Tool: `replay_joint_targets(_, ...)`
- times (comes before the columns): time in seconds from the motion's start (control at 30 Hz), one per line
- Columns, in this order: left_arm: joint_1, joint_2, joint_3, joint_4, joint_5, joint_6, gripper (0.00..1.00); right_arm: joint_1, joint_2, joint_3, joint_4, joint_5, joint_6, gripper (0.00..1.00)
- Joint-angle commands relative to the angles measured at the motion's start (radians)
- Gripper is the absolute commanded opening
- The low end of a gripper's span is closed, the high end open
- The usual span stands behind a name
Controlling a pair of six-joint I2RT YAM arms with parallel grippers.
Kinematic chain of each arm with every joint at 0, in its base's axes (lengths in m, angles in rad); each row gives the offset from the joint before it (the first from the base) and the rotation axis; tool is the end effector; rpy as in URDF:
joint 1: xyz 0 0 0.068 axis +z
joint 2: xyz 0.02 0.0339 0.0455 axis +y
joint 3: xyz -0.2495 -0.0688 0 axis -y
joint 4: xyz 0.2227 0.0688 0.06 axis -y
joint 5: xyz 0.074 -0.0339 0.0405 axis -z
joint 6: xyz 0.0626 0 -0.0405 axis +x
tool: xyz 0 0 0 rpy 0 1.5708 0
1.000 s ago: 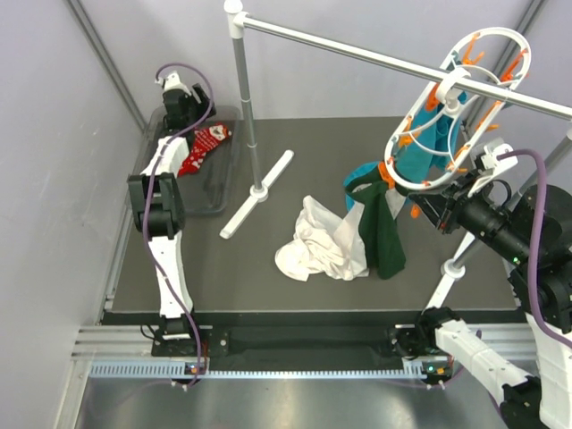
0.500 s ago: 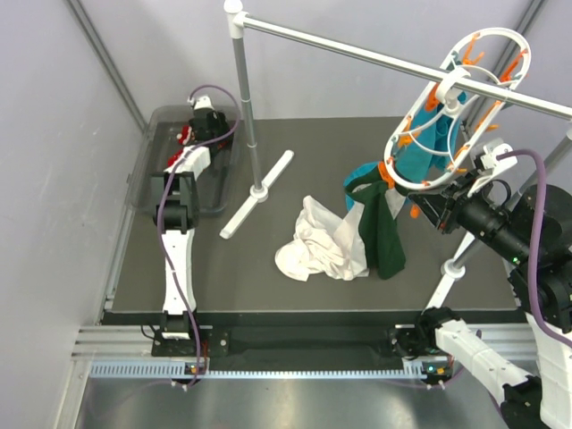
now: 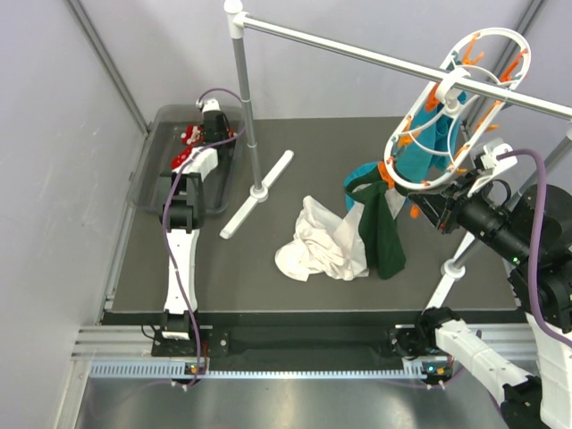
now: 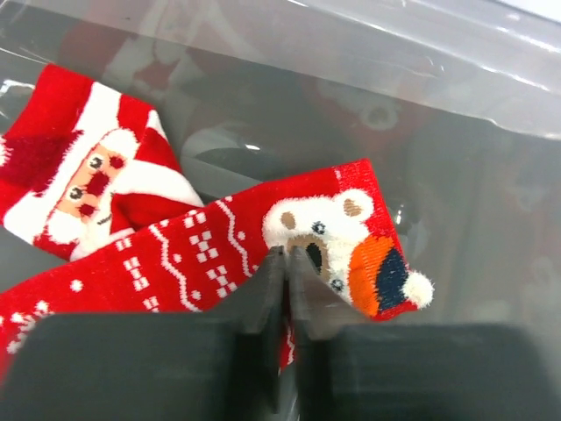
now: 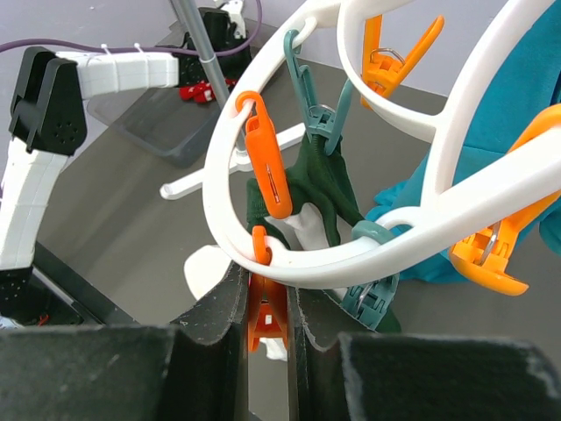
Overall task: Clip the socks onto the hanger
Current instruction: Pick up the sock from the bin, then clamp the sock onto the hanger.
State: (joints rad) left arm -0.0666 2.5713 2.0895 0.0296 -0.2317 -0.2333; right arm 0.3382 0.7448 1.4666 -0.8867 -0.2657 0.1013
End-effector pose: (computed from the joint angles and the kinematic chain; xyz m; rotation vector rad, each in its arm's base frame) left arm 0.5762 -0.0240 0.1392 -0.3125 1.9859 0.0432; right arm 0.0857 0.0476 0.4527 -0.4037 1.7150 0.5517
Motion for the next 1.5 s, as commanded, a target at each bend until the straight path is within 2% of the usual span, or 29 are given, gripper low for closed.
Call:
replay_joint_targets(0.0,0.005,-0.043,0.038,0.007,-0.018,0.018,0.01,0.016,0.018,-0.005,-0.1,-0.021,0.006,0.0)
replay_joint_targets(0.27,0.019,-0.235,0.0,0.001,-0.069,0.002,0.0,0.015,0.021,-0.003,-0.098,-0.009,0.005,0.0)
replay_joint_targets(0.43,0.037,-0.393,-0.043,-0.062,-0.099,-0.095,0.0,0.016,0.018,-0.017,-0.092,-0.003,0.009,0.0)
replay_joint_targets(0.5,0.037,-0.459,-0.122,-0.062,-0.092,-0.15,0.0,0.016,0.015,-0.023,-0.09,-0.001,0.012,0.0)
replay_joint_targets(0.57,0.042,-0.575,-0.181,-0.089,-0.042,-0.205,0.0,0.018,0.015,-0.031,-0.087,-0.006,0.02,0.0)
replay_joint_targets(0.6,0.047,-0.624,-0.274,-0.08,-0.002,-0.292,0.0,0.016,0.013,-0.031,-0.084,-0.007,0.021,0.0)
replay_joint_targets(0.63,0.057,-0.679,-0.345,-0.041,0.041,-0.334,0.0,0.016,0.011,-0.035,-0.083,-0.009,0.023,0.0)
replay_joint_targets(0.67,0.059,-0.803,-0.512,0.013,0.124,-0.418,0.0,0.016,0.008,-0.038,-0.074,-0.012,0.029,0.0)
replay_joint_targets(0.7,0.059,-0.869,-0.598,0.057,0.158,-0.457,0.0,0.016,0.004,-0.04,-0.067,-0.013,0.031,0.0)
replay_joint_targets(0.73,0.059,-0.992,-0.679,0.155,0.185,-0.487,0.0,0.016,0.002,-0.048,-0.061,-0.017,0.032,0.0)
replay_joint_targets(0.8,0.059,-1.106,-0.867,0.222,0.303,-0.555,0.0,0.016,-0.001,-0.051,-0.055,-0.018,0.031,0.0)
replay_joint_targets(0.87,0.059,-1.256,-0.96,0.271,0.379,-0.605,0.0,0.016,-0.004,-0.052,-0.055,-0.018,0.034,0.0)
replay_joint_targets(0.9,0.059,-1.301,-1.047,0.298,0.475,-0.621,0.0,0.016,-0.004,-0.052,-0.049,-0.017,0.029,0.0)
replay_joint_targets(0.97,0.059,-1.433,-1.155,0.34,0.54,-0.671,0.0,0.018,-0.005,-0.052,-0.041,-0.017,0.04,0.0)
replay_joint_targets(1.0,0.059,-1.47,-1.184,0.363,0.628,-0.685,0.0,0.016,-0.008,-0.052,-0.035,-0.023,0.043,0.0)
replay_joint_targets(1.2,0.059,-1.723,-1.304,0.443,0.856,-0.813,0.0,0.016,-0.009,-0.075,-0.015,-0.023,0.075,0.0)
replay_joint_targets(1.3,-0.036,-1.819,-1.355,0.469,0.888,-0.853,0.0,0.018,-0.005,-0.084,0.003,-0.024,0.109,0.0)
replay_joint_targets(1.33,-0.121,-1.841,-1.371,0.47,0.872,-0.859,0.0,0.016,-0.005,-0.089,0.008,-0.032,0.116,0.0)
replay_joint_targets(1.47,-0.304,-1.913,-1.436,0.449,0.796,-0.863,0.0,0.016,-0.016,-0.095,0.028,-0.049,0.152,0.0)
